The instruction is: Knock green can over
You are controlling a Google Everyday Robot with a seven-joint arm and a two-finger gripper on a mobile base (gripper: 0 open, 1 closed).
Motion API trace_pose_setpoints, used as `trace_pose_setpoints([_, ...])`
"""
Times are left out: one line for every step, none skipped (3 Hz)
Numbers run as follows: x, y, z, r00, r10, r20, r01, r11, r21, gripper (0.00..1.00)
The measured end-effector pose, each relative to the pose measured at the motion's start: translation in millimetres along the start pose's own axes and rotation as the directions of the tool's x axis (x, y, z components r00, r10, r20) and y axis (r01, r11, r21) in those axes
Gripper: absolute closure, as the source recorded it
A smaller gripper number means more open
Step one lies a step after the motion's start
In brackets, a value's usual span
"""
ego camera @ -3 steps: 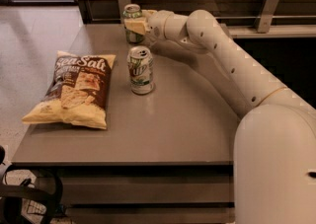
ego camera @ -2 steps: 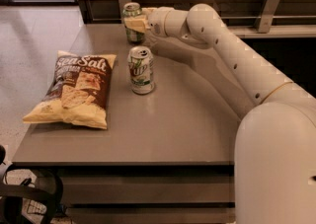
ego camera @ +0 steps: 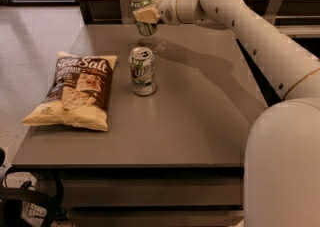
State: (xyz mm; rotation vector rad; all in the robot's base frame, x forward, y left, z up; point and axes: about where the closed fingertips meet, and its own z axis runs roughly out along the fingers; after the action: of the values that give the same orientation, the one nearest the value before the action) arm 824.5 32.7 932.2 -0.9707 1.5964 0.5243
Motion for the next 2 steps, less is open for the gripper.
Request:
trace_pose_setpoints([-13.0, -0.1, -17.1, 0.994, -0.036, -0.101, 0.037, 0.9993, 0.002, 1.0])
trace_pose_setpoints([-17.0, -3.8, -34.5, 0.965, -0.062, -0.255, 0.058, 0.9981, -0.021, 1.0])
